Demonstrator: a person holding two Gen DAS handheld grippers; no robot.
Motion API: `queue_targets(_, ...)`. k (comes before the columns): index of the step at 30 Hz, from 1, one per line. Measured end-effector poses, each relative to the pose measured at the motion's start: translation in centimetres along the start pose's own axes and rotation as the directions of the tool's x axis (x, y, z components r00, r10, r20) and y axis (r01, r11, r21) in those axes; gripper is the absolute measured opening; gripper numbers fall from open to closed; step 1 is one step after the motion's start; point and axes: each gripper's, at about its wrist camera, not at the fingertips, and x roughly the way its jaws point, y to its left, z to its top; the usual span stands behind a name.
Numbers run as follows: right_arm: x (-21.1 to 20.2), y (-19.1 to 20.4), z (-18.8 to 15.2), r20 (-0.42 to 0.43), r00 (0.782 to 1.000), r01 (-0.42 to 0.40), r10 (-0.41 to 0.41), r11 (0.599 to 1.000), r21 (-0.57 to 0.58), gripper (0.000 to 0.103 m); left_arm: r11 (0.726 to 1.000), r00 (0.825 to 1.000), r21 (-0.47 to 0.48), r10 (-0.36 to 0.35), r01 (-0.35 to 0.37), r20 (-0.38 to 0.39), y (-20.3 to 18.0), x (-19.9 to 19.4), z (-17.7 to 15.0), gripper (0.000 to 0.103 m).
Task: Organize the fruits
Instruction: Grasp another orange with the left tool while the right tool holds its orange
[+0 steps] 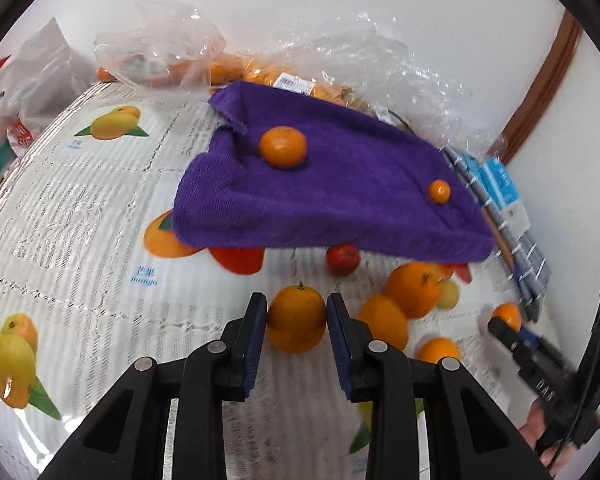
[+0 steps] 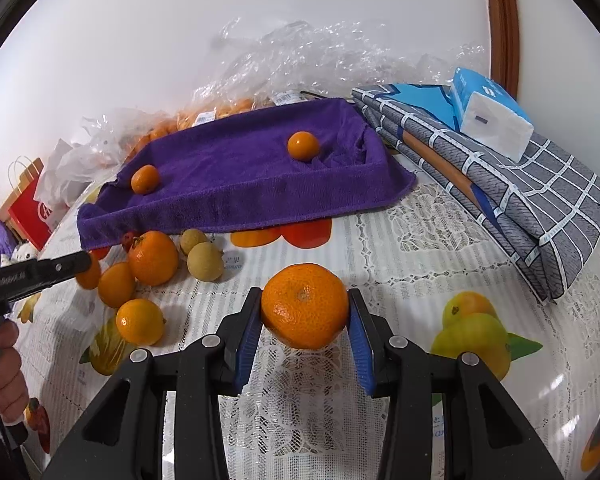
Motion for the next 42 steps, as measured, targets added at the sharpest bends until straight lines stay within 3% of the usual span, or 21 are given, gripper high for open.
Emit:
queue_targets(4,0.4,0.3,0.0,-0.017,1.000,0.014,-0.014,1.000,-0.016,0.041,0.999,1.000,0.034,-0.006,0.007,-0.010,-0.4,0.8,-0.4,0.032)
queue_targets(7,0.3,0.2,0.0,-0.016,1.000,0.011,-0.011,1.000,-0.011,0.041,0.999,0.999,0.048,0.004,-0.007,0.043,-0.5,1.0,-1.2,0.031)
queue_targets(14,0.1,0.0,0.0,-0.002,1.000,0.009,-0.009,1.000,-0.004,0.041,0.997,0.995,0.052,-0.059,0.055,0.080,-0.5,0.1,-1.1,0.031)
queue_targets(24,-1.1,-0.4,-0.2,0.052,0.999,0.002,-0.004,1.000,0.023,0.041,0.998,0.987,0.045,-0.050,0.044,0.150,-0.3,-1.0,-1.0,0.031)
queue_targets(42,-2.4,-0.9,-1.4,0.040,0.999,0.005,-0.007,0.998,0.063,0.041,0.997,0.981,0.060,-0.064,0.054,0.182,-0.6,-1.7,-1.2,0.031)
